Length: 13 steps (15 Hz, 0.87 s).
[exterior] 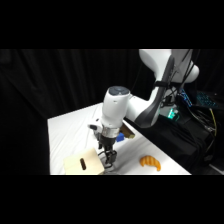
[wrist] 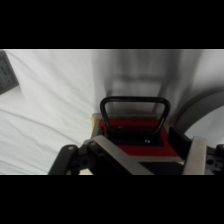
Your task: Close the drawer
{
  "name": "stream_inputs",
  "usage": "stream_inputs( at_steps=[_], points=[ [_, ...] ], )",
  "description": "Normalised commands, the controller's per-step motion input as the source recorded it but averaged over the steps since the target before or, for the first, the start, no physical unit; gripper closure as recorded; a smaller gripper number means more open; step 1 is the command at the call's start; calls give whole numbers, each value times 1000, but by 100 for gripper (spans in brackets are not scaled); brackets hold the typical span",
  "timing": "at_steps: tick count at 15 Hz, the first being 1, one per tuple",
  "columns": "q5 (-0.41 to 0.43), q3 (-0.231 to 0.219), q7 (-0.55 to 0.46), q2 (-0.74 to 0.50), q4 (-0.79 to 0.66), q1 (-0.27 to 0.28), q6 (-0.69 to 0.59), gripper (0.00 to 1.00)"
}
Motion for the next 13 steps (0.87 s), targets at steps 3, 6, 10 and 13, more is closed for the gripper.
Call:
stream_inputs(
  at_steps=[3,6,10,13],
  points=[
    [-135,259,-144,-655,-89,-249,-820,0],
    [68,354,-287,-488,94,-384,-777,0],
    [171,255,-268,-272,204,-320,-616,0],
    [129,167,-168,-156,190,-214,-442,0]
  ],
)
